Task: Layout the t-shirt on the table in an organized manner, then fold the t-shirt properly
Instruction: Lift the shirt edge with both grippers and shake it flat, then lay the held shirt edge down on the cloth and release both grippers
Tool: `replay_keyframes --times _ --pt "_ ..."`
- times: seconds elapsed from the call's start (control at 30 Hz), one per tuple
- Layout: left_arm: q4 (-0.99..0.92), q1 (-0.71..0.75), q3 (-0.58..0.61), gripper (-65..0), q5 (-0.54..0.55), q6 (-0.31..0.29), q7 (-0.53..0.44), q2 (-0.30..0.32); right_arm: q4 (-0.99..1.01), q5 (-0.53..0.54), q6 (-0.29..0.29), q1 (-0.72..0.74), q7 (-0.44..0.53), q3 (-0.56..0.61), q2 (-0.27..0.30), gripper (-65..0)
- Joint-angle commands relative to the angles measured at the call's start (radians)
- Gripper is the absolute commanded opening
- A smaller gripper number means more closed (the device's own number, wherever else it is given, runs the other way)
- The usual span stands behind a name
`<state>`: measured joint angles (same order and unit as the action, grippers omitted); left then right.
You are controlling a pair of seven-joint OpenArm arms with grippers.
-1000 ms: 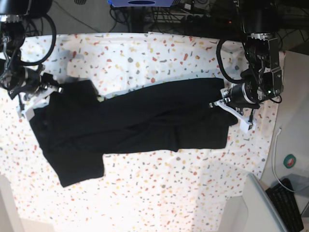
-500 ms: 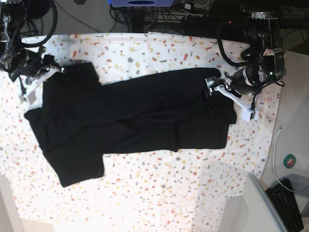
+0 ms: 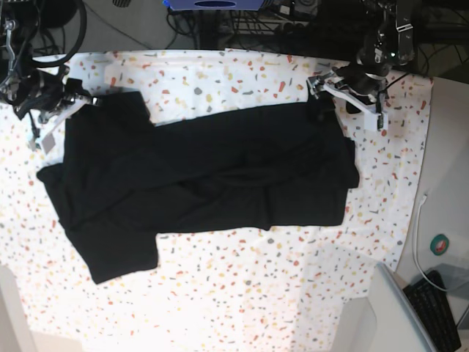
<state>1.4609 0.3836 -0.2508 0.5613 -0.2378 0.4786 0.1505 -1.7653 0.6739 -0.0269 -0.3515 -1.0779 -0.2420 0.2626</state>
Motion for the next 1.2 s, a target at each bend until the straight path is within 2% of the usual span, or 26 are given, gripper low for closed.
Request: replay_keyframes --times 0.0,0.13,0.2,0.27,0.3,0.33,0.43,0.5,0.63,0.73,0.8,0.9,1.03,1.17 --pt "-0.001 -0.013 -0.002 -5.1 0.007 -0.007 -0.002 0.001 -0.017 0.007 -0.001 0.006 0.006 -0.004 0.013 -65.0" --pt "-0.055 -0.053 0.038 -6.7 0.006 -0.008 0.002 -0.013 -0.014 0.007 -0.001 0.006 0.006 -0.004 0.013 -65.0" --pt "-0.075 -0.061 0.097 -16.6 0.006 -0.007 0.002 0.004 -0.014 0.007 -0.001 0.001 0.006 -0.006 0.014 -65.0" --pt "-0.067 -0.051 0.126 -37.2 0.006 -0.002 0.004 0.016 -0.015 0.007 -0.001 -0.008 0.006 -0.020 0.030 -65.0" --pt "-0.048 -0.044 0.130 -53.5 0.006 0.018 0.021 0.021 -0.015 0.007 -0.001 -0.022 0.006 -0.040 0.031 -65.0" --pt "-0.022 -0.033 0.127 -65.0 0.006 0.056 0.056 0.030 -0.015 0.008 -0.001 -0.034 0.006 -0.066 0.031 -65.0" --pt "0.077 -0.028 0.106 -65.0 0.006 0.188 0.176 0.057 -0.012 0.010 -0.008 -0.044 0.008 -0.122 0.031 -65.0" --pt "0.145 -0.064 0.106 -65.0 0.006 0.239 0.231 0.074 -0.008 0.010 -0.008 -0.027 0.008 -0.141 0.031 -65.0" --pt "0.168 -0.206 0.150 -65.0 0.006 0.249 0.346 0.071 0.046 0.008 -0.008 0.076 0.002 -0.150 0.033 -65.0" --pt "0.139 -0.242 0.186 -65.0 0.006 0.249 0.388 0.056 0.130 0.010 -0.006 0.116 -0.040 -0.153 0.031 -65.0" --pt "0.128 -0.231 0.189 -65.0 0.006 0.249 0.386 0.044 0.166 0.013 -0.006 0.108 -0.051 -0.153 0.028 -65.0" --pt "0.116 -0.194 0.187 -65.0 0.006 0.249 0.375 0.042 0.160 0.013 -0.006 0.052 -0.045 -0.153 -0.007 -65.0" --pt "0.108 -0.131 0.187 -65.0 0.006 0.249 0.317 0.048 0.106 0.008 -0.001 -0.034 -0.028 -0.147 -0.041 -65.0" --pt "0.108 -0.096 0.187 -65.0 0.006 0.249 0.296 0.050 0.133 0.013 0.022 -0.042 -0.054 -0.153 -0.064 -65.0"
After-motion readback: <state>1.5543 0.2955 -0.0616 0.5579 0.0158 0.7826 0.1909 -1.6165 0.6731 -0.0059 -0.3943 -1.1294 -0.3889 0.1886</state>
